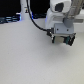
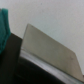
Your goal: Open the kcup holder, insert the kcup into the holder, and close the kcup holder
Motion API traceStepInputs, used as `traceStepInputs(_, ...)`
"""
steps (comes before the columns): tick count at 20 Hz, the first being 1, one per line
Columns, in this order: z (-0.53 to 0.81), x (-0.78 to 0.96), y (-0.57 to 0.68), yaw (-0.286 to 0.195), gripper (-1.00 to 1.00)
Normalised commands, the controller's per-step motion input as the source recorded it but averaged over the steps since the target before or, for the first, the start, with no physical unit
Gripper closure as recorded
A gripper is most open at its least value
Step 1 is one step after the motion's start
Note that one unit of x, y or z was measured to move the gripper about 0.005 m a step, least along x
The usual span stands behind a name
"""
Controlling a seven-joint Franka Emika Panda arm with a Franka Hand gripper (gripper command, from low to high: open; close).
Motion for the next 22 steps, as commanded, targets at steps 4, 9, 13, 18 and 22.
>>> traceStepInputs(4,0.03,-0.59,0.45,0.112,-1.00)
traceStepInputs(9,0.03,-0.64,0.46,0.104,-1.00)
traceStepInputs(13,0.01,-0.68,0.45,0.093,-1.00)
traceStepInputs(18,0.00,-0.71,0.44,0.085,-1.00)
traceStepInputs(22,0.01,-0.67,0.45,0.084,-1.00)
